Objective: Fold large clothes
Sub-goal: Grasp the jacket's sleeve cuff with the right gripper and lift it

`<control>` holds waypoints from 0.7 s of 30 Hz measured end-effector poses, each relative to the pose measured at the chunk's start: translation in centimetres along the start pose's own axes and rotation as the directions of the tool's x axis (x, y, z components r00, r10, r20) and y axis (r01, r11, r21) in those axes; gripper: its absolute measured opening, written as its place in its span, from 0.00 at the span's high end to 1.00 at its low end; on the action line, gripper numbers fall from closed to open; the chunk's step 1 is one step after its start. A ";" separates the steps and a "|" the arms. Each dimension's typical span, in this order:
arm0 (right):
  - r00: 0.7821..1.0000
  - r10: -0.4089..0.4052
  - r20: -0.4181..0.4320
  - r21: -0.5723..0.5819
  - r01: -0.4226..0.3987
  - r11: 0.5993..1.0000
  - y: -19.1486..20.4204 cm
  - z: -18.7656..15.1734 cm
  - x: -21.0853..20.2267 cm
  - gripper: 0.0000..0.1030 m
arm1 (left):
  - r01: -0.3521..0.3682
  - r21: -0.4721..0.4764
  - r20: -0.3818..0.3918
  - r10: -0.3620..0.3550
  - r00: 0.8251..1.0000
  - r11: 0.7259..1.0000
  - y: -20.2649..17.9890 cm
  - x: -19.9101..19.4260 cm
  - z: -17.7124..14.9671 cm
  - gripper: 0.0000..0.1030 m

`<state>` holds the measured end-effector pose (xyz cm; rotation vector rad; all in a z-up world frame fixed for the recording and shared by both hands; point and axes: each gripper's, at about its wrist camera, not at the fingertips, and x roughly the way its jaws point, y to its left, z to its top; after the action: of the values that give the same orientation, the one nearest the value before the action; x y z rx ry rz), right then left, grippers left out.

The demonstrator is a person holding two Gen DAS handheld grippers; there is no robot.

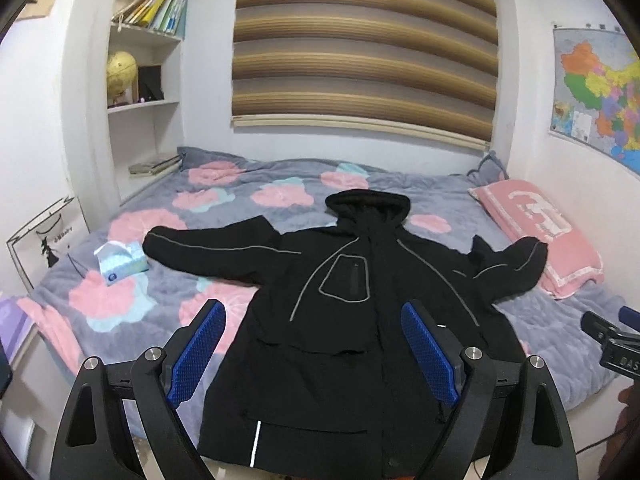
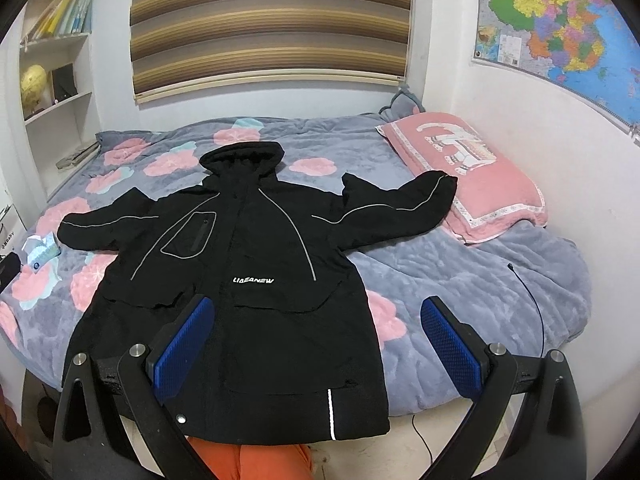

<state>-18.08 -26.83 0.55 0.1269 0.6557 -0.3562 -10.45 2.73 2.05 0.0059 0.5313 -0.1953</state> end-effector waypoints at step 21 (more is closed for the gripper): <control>0.987 0.071 -0.142 0.071 -0.062 0.996 -3.1 6.9 24.7 0.03 | 0.269 0.310 -0.297 -0.176 0.939 0.912 -13.9 30.4 8.0 0.12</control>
<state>2.87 -38.32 -9.28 0.2393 0.7813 -0.3062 16.60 -16.91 -5.73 0.3212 0.7582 -0.5192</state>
